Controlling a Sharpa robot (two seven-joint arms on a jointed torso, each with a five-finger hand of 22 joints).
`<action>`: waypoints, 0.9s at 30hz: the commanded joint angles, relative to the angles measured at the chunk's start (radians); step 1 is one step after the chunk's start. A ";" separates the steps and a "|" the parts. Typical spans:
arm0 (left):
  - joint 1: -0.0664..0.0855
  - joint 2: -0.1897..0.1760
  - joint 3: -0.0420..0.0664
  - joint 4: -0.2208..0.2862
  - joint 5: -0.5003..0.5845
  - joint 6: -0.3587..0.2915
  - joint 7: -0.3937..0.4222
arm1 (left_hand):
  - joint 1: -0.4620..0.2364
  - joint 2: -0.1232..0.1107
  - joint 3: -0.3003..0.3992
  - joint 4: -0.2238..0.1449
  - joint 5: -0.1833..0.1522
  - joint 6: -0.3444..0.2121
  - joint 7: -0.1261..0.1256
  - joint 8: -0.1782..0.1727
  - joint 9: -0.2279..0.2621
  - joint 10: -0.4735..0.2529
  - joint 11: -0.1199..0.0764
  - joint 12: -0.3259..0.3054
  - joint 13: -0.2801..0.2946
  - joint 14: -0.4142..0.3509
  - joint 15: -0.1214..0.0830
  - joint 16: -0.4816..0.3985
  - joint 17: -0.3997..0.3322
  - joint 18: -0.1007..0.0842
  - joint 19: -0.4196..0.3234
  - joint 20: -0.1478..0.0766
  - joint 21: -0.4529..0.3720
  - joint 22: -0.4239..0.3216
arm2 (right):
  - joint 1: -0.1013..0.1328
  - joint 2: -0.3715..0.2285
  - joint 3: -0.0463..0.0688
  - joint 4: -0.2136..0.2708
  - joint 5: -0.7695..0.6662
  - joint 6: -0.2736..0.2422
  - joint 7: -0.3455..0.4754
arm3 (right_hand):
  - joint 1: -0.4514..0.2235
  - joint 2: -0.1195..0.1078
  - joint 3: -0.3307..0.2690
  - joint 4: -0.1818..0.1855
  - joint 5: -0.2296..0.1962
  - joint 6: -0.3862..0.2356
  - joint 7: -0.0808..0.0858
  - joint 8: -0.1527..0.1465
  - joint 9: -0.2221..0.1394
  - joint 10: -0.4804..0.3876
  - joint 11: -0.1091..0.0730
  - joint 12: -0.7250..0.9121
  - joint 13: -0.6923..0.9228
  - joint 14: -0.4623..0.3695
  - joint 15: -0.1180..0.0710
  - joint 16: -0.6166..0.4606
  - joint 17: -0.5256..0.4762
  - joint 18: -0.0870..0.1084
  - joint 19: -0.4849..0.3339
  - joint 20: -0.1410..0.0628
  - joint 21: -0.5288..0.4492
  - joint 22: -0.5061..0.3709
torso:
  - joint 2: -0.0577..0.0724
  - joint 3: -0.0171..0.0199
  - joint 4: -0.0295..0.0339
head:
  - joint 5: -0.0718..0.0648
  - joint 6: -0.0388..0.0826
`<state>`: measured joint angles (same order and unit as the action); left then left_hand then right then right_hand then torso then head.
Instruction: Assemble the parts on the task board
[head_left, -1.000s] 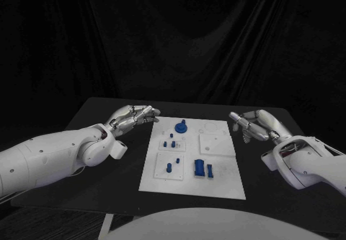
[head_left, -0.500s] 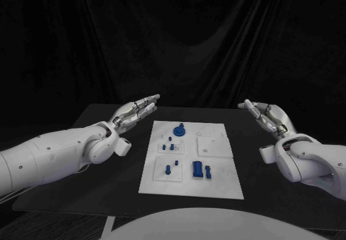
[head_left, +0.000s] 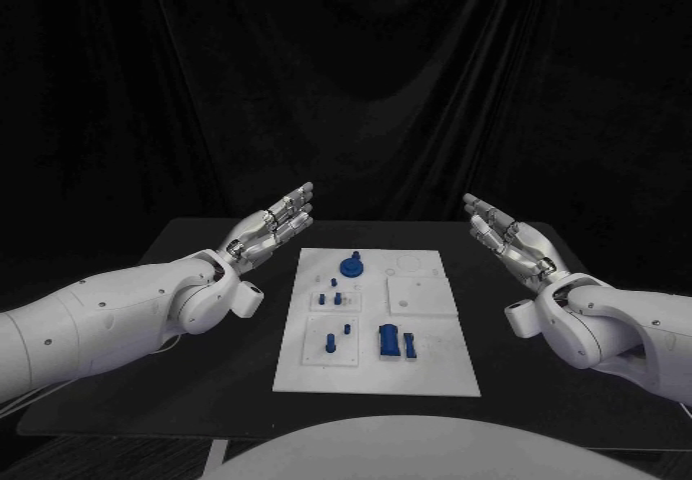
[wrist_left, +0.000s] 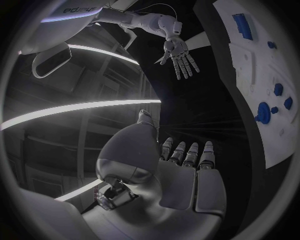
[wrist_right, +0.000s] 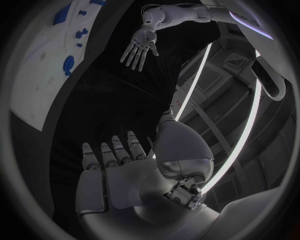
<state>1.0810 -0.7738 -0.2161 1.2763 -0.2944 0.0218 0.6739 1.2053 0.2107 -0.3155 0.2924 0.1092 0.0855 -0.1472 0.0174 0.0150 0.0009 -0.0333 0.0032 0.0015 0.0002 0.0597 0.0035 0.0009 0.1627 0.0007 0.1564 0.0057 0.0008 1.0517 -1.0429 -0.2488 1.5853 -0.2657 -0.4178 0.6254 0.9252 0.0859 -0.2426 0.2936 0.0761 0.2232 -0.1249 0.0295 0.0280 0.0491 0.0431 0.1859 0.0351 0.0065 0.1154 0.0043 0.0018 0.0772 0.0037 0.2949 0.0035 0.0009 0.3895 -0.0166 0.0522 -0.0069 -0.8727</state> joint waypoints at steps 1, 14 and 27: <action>-0.006 0.007 0.001 -0.005 0.003 -0.004 0.087 | -0.011 -0.001 0.001 -0.001 -0.006 -0.010 0.002 -0.005 -0.002 -0.001 -0.013 -0.003 -0.001 0.000 -0.013 -0.004 -0.001 0.001 -0.001 -0.017 -0.006 -0.001 | -0.015 -0.001 0.001 -0.005 0.017 0.081 0.030 | -0.009 -0.011 0.022 0.000 -0.005 -0.044 -0.021 -0.006 -0.004 -0.024 -0.008 -0.020 -0.008 -0.007 -0.015 -0.004 -0.002 0.009 -0.004 -0.010 -0.004 -0.001 | -0.009 0.0016 -0.0022 | 0.001 0.000; -0.009 0.003 0.036 0.045 0.049 -0.132 -0.025 | -0.642 -0.112 0.165 -0.158 -0.109 -0.086 0.147 -0.017 -0.015 -0.001 0.033 -0.003 -0.001 0.000 -0.060 -0.004 -0.001 -0.077 -0.001 -0.156 -0.006 -0.001 | -0.009 0.092 0.087 -0.008 0.096 -0.106 -0.032 | -0.838 -0.086 0.243 -0.294 -0.076 -0.223 0.125 -0.030 -0.028 -0.049 -0.043 -0.186 -0.035 -0.007 -0.115 -0.004 -0.002 -0.077 -0.004 -0.295 -0.004 -0.001 | 0.034 0.0046 -0.0136 | 0.002 0.066; -0.023 -0.003 0.148 0.200 0.202 -0.543 -0.105 | -0.873 -0.211 0.223 -0.216 -0.109 -0.086 0.147 -0.017 -0.015 -0.001 0.033 -0.003 -0.001 0.000 -0.060 -0.004 -0.001 -0.163 -0.001 -0.156 -0.006 -0.001 | -0.002 0.259 0.245 -0.015 0.262 -0.346 -0.104 | -0.925 -0.086 0.243 -0.294 -0.076 -0.223 0.125 -0.030 -0.028 -0.049 -0.043 -0.186 -0.035 -0.007 -0.115 -0.004 -0.002 -0.077 -0.004 -0.295 -0.004 -0.001 | 0.136 0.0147 -0.0462 | 0.006 0.241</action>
<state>1.0597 -0.7760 -0.0701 1.4635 -0.1742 -0.3402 0.6006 0.4440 0.0457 -0.1244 0.1014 0.0070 0.0002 -0.0141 0.0048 0.0012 -0.0001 -0.0104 0.0032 0.0012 0.0004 0.0105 0.0036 0.0017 0.0522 -0.0009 0.0120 0.0058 0.0011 1.0488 -0.7863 -0.0052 1.5711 -0.0680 -0.6655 0.5649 0.0062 -0.0012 0.0001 0.0026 0.0035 0.0034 -0.0001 0.0035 0.0010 0.0000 0.0037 0.0036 0.0010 0.0003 0.0052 0.0037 0.0010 0.0071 0.0003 0.0052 0.0036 0.0013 0.4987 -0.0044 0.0144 -0.0013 -0.6509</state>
